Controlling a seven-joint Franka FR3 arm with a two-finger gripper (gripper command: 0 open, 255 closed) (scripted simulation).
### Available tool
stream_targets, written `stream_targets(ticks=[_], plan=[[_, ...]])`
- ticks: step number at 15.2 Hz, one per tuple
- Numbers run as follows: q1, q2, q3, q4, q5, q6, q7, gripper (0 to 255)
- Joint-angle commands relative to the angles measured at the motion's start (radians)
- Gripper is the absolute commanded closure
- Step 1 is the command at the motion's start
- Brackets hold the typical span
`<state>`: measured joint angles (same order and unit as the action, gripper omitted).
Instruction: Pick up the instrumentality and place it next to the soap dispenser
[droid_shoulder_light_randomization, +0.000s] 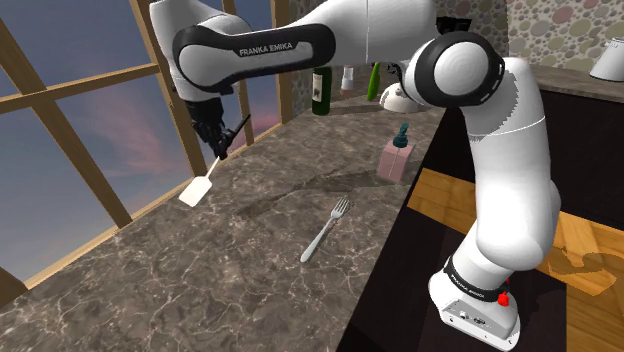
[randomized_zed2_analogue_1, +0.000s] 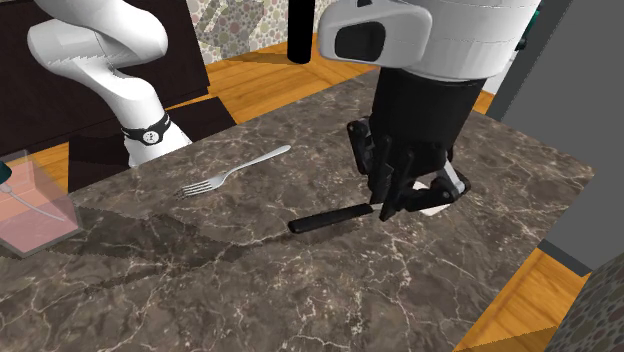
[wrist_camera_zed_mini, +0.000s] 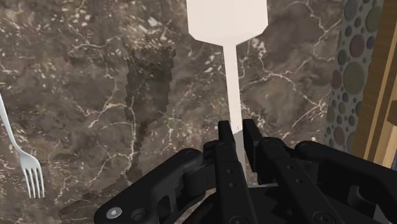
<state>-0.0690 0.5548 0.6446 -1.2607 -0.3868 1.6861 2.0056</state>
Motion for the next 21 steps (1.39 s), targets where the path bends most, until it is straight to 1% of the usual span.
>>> stream_targets(ticks=[1, 8, 14, 18, 21], plan=[[0.005, -0.002, 0.001, 0.025, 0.002, -0.027, -0.003, 255], [0.038, 0.014, -0.001, 0.150, -0.003, -0.131, -0.018, 255], [0.085, 0.047, -0.008, 0.295, -0.020, -0.235, -0.033, 255], [0.133, 0.088, -0.020, 0.428, -0.040, -0.320, -0.048, 255], [0.194, 0.144, -0.038, 0.581, -0.068, -0.406, -0.068, 255]])
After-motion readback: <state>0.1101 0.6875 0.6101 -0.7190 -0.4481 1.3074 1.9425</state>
